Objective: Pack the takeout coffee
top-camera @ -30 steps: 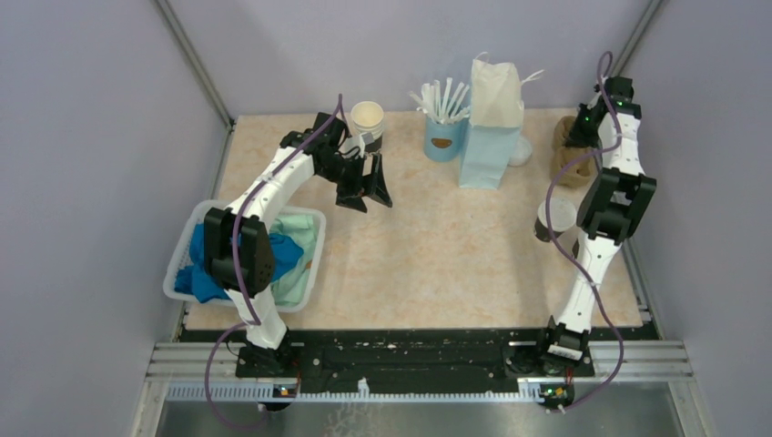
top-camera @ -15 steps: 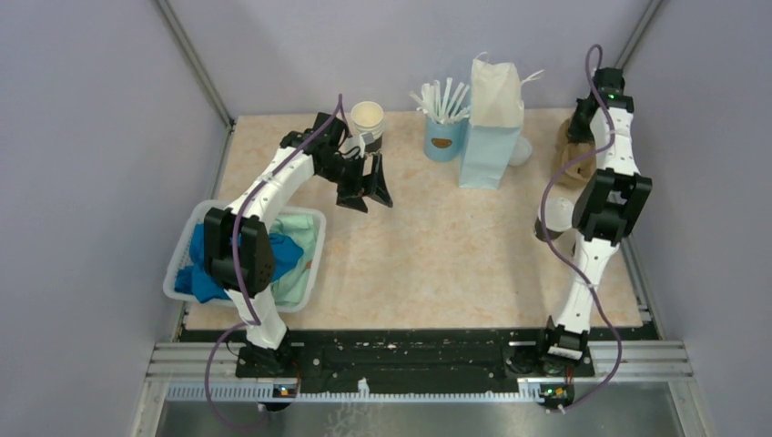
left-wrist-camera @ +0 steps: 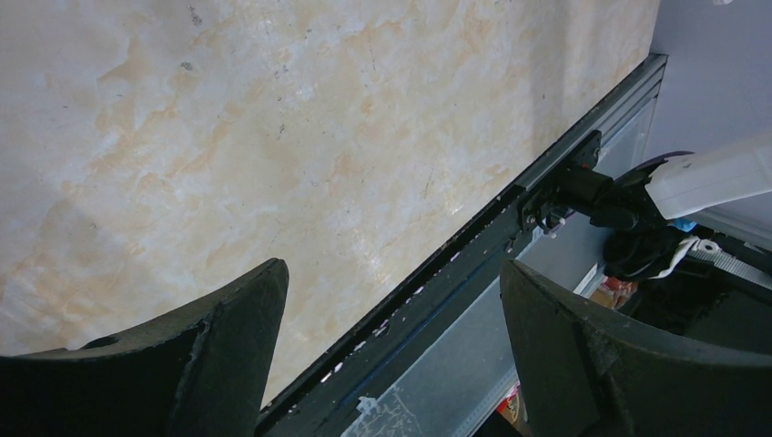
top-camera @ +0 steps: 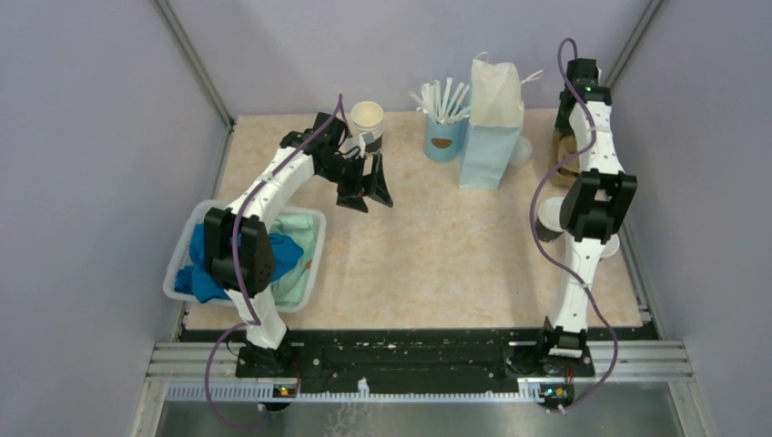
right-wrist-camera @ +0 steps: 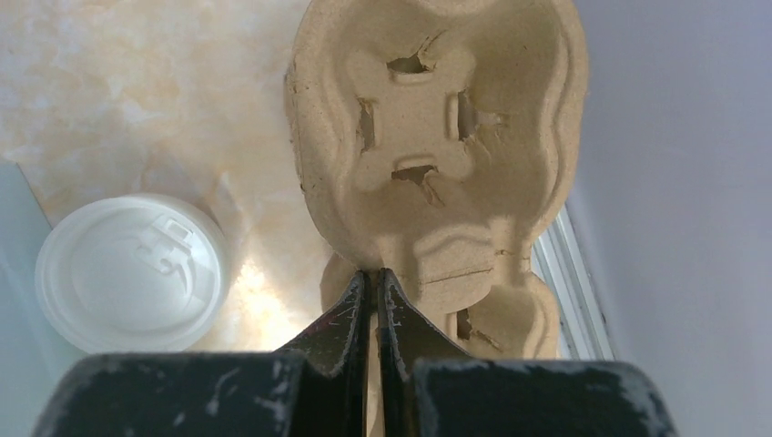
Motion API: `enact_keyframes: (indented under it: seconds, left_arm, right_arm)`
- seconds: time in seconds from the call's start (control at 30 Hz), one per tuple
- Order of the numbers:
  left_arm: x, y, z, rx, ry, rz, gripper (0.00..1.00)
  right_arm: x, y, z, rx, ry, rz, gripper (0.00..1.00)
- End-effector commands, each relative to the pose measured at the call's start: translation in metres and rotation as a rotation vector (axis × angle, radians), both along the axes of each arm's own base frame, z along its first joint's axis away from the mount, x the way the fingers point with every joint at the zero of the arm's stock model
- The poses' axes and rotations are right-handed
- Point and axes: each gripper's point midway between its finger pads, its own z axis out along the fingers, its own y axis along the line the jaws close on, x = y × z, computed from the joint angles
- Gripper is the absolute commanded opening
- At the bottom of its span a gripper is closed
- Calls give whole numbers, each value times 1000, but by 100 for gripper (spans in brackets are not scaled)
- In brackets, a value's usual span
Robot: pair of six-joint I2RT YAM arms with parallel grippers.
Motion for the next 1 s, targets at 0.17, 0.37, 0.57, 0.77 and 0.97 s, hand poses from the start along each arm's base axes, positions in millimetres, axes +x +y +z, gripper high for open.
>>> enact_keyframes:
  seconds: [0.17,0.37,0.57,0.77,0.97]
  left_arm:
    - [14,-15,42,-109,-79,-3,92]
    - [27,-49,90,-261,-151,60,92]
    - [70,-110,160,-338,-511,164,90]
    - [125,-141,195,-340,-735,302,86]
    - [155,-171,200,-356,-858,365,84]
  right_arm:
    - [-57,22,156,103,-294,-35,0]
    - [-135,74,233,304,-416,79,0]
    - [-233,129,268,498,-517,226,0]
    - [-300,160,270,599,-556,305,0]
    - [-331,162,267,580,-543,315,0]
